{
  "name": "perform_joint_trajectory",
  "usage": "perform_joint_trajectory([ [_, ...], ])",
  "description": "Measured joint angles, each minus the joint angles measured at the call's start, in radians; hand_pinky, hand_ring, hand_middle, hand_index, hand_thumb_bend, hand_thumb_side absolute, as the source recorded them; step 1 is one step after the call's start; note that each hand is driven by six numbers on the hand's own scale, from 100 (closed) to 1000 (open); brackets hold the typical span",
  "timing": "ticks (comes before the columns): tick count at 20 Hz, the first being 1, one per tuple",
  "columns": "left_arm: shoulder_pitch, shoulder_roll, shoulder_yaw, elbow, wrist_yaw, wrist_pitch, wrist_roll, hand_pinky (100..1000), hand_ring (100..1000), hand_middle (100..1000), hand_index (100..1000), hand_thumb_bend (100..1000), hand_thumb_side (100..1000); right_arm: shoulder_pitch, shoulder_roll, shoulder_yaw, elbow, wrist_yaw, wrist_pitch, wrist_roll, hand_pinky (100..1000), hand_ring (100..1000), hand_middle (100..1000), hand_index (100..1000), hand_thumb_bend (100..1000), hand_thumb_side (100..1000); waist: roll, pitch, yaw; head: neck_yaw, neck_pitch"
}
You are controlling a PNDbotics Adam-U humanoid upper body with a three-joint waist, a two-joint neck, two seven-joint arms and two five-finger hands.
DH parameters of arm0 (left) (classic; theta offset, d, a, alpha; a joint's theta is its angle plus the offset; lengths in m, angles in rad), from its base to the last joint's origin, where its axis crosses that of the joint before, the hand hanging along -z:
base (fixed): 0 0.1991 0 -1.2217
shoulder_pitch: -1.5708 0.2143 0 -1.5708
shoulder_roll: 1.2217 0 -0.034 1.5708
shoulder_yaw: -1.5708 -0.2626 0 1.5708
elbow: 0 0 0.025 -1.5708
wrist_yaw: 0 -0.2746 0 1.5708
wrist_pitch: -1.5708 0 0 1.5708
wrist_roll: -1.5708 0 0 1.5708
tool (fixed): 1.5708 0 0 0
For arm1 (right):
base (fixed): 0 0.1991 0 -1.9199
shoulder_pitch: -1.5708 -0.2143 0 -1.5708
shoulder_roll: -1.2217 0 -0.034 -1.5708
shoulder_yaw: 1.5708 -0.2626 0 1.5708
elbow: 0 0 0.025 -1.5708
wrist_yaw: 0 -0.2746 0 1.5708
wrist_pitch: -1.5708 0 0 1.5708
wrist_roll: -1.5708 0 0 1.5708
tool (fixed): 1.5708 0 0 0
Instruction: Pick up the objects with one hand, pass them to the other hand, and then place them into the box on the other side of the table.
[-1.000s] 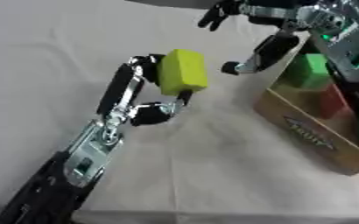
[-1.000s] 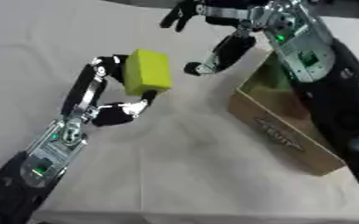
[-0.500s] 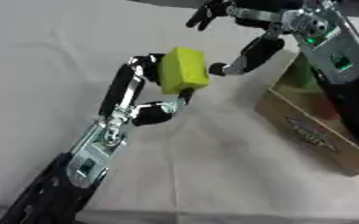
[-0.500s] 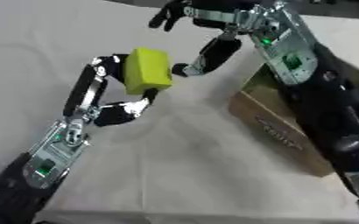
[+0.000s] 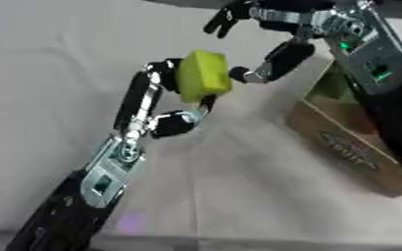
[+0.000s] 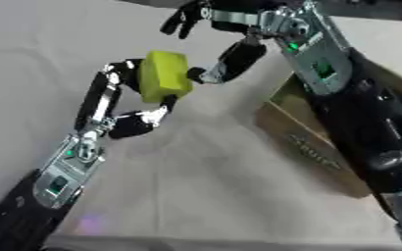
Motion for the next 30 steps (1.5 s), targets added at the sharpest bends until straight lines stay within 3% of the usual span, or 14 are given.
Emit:
perform_joint_trajectory([
  [7, -0.003, -0.008, 0.006, 0.034, -0.002, 0.006, 0.008, 534, 489, 333, 396, 100, 300, -0.001, -0.01, 0.0, -0.059, -0.059, 0.029, 0.012, 1000, 818, 837, 896, 275, 129, 0.0, 0.0, -0.003, 0.003, 0.0],
  [11, -0.005, -0.011, 0.011, 0.047, -0.002, 0.008, 0.011, 535, 490, 332, 397, 100, 299, -0.001, -0.017, 0.0, -0.087, -0.08, 0.038, 0.025, 1000, 831, 852, 909, 376, 151, 0.0, 0.0, -0.003, 0.004, 0.0],
  [18, -0.014, -0.026, 0.011, 0.052, -0.002, 0.008, 0.011, 534, 490, 331, 399, 100, 288, 0.0, -0.017, 0.001, -0.081, -0.045, 0.008, 0.034, 1000, 837, 852, 910, 412, 141, 0.0, 0.0, 0.0, 0.003, 0.0],
  [30, -0.03, -0.044, 0.011, 0.051, -0.002, 0.014, 0.012, 533, 489, 329, 400, 100, 282, 0.008, -0.005, 0.011, -0.039, -0.002, -0.024, 0.038, 1000, 846, 847, 913, 396, 127, 0.0, 0.001, 0.005, -0.003, 0.0],
])
